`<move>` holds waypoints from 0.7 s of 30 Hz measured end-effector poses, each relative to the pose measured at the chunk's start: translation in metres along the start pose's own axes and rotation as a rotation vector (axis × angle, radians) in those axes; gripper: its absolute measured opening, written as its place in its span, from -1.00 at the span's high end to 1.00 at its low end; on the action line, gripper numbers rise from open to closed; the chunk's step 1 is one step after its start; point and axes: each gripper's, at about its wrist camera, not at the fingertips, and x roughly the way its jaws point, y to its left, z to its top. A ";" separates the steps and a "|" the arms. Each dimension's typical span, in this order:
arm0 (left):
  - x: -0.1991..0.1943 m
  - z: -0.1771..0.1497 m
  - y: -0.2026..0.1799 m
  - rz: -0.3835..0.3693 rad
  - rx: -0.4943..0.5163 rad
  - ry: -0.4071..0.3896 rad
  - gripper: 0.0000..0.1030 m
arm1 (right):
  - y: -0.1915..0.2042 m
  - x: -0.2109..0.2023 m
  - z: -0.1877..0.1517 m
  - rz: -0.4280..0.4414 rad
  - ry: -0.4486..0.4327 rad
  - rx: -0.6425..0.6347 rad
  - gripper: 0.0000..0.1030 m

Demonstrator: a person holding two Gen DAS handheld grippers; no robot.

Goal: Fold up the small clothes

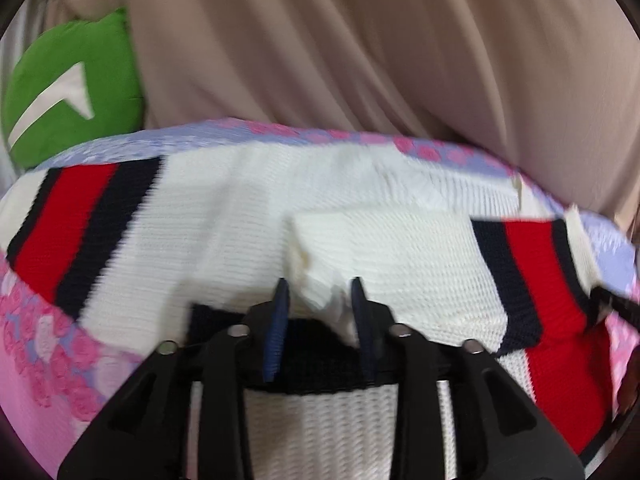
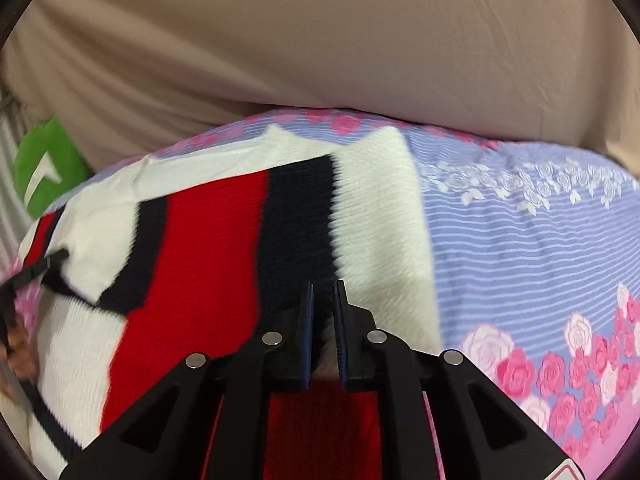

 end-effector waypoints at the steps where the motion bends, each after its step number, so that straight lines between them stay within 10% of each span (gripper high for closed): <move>1: -0.009 0.004 0.015 0.007 -0.035 -0.013 -0.14 | 0.010 -0.007 -0.007 0.006 0.001 -0.033 0.74; 7: -0.053 0.032 0.153 0.167 -0.249 -0.075 -0.58 | 0.035 -0.022 -0.042 0.097 0.039 -0.081 0.61; 13: -0.044 0.043 0.324 0.274 -0.583 -0.045 -0.58 | 0.037 -0.017 -0.065 0.120 0.050 -0.078 0.52; 18: -0.027 0.031 0.392 0.266 -0.733 -0.061 -0.52 | 0.029 -0.015 -0.065 0.150 0.048 -0.027 0.50; 21: -0.020 0.036 0.389 0.259 -0.692 -0.065 -0.07 | 0.030 -0.015 -0.065 0.142 0.047 -0.032 0.47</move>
